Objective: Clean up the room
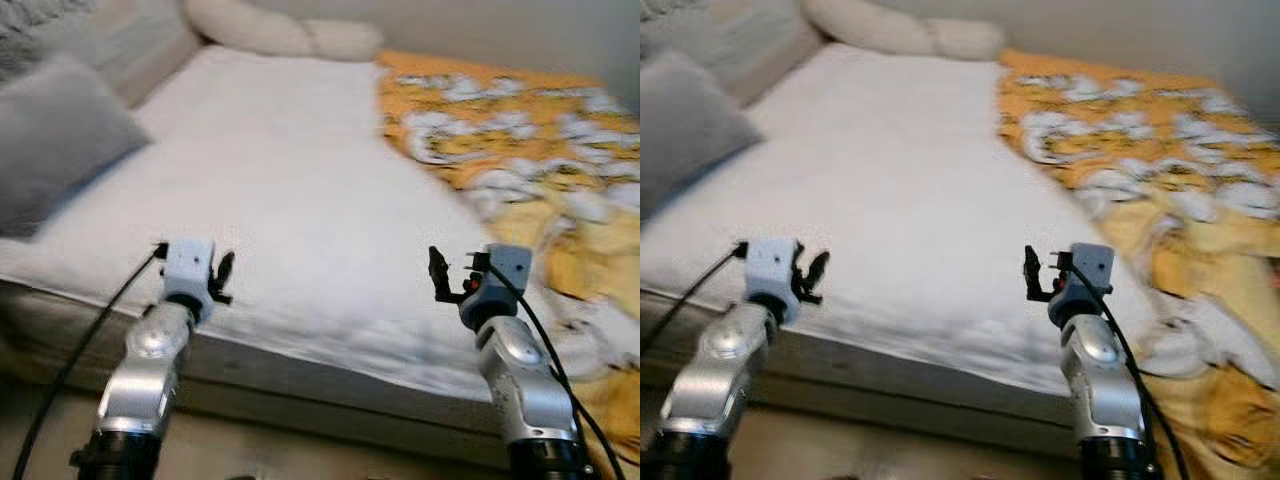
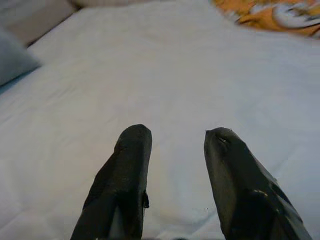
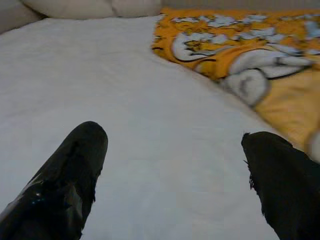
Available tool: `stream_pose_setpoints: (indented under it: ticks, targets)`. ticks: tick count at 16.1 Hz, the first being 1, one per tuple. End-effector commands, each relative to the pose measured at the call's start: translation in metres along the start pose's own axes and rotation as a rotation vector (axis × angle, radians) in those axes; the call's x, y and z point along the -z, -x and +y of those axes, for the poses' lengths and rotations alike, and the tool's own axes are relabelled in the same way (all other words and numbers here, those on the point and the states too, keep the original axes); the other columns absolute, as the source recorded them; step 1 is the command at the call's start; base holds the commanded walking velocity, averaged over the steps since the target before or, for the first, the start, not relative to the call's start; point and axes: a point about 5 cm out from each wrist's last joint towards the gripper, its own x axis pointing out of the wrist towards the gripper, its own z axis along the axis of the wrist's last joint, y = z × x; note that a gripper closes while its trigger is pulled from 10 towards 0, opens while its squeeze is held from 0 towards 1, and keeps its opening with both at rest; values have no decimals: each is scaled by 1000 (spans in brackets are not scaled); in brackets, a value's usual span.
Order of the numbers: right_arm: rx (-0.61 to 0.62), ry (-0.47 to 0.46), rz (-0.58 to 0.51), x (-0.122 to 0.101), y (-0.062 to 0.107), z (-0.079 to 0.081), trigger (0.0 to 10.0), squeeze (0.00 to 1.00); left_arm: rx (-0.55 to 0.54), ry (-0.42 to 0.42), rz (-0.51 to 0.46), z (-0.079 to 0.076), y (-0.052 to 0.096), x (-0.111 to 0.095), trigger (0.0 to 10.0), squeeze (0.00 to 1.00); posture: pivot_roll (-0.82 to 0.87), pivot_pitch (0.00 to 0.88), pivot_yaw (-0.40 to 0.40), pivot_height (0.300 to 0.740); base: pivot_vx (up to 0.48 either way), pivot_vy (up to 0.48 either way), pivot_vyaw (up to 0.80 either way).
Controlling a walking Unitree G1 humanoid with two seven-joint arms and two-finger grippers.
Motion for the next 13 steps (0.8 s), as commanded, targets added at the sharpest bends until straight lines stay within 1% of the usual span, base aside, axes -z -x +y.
stream_pose_setpoints:
  ticks: [1,3,5,11,13]
  targets:
    - [-6,7,-12,-2,0,3,10000,0,-3,-13,9,2,1,3,10000,412,86,0,-48,740,0,-480,0]
    - [-5,17,-1,1,2,1,10000,0,-2,-16,10,0,2,3,10000,412,85,0,-51,740,0,-480,0]
    - [-5,23,-6,-1,1,0,10000,0,4,-18,11,-1,2,3,10000,412,75,0,-47,740,0,-480,0]
    - [-28,44,-1,-2,1,2,10000,0,4,-17,15,-3,2,4,10000,416,73,0,-44,740,0,-480,0]
    - [-50,52,0,-3,1,4,10000,0,-4,-15,15,-2,2,4,10000,416,68,0,-43,740,0,-480,800]
